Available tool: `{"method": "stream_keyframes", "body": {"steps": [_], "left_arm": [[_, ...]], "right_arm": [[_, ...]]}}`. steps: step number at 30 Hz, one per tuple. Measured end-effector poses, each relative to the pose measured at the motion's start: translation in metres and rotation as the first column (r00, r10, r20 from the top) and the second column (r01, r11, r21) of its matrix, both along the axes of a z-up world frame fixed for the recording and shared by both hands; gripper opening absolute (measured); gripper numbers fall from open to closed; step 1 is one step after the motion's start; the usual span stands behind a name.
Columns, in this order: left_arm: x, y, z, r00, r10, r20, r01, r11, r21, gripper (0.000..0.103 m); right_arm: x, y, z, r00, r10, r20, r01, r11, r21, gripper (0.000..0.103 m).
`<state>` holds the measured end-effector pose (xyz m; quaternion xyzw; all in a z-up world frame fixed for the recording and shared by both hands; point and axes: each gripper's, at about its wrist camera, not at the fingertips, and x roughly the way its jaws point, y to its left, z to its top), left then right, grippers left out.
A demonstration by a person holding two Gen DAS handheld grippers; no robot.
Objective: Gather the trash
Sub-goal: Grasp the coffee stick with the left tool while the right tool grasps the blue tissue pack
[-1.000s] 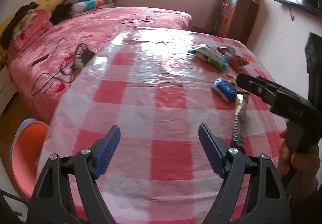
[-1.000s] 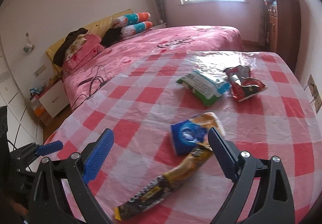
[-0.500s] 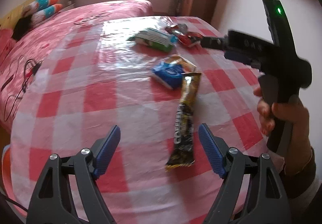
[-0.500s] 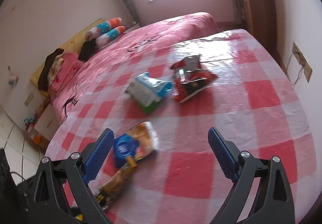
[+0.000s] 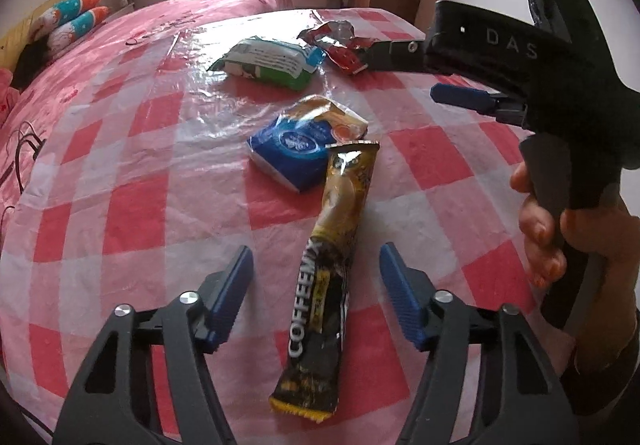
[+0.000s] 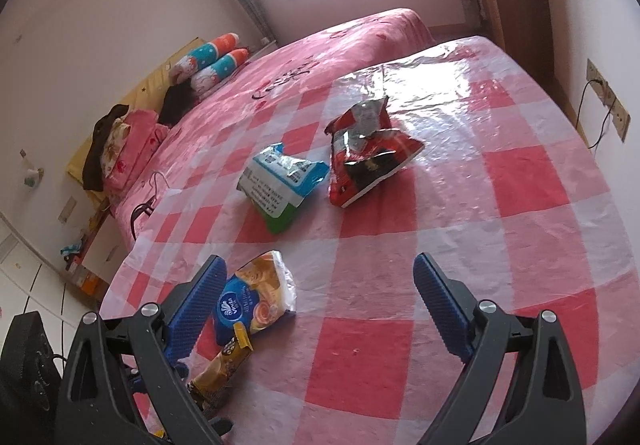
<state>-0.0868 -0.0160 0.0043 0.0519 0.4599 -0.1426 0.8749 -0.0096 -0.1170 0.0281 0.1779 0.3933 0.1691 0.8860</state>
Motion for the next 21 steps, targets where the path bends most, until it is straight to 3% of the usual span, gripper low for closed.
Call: {"method": "stream_keyframes", "body": {"steps": [9,13,21], "left_arm": [[0.004,-0.010,0.001,0.999,0.015,0.044,-0.016,0.999,0.033,0.032],[0.001,-0.008,0.001,0.998,0.024,0.058,-0.027,0.999,0.040,0.028],[-0.005,0.029,0.005,0.994,0.101,0.036,-0.100,0.994,-0.033,0.025]], "right_arm": [[0.004,0.022,-0.007,0.998,0.065,-0.023,-0.066,0.997,-0.038,0.093],[0.005,0.031,-0.009,0.996,0.086,-0.028,-0.088,0.994,-0.065,0.093],[0.006,0.049,-0.012,0.993,0.116,-0.027,-0.118,0.985,-0.125,0.093]]}}
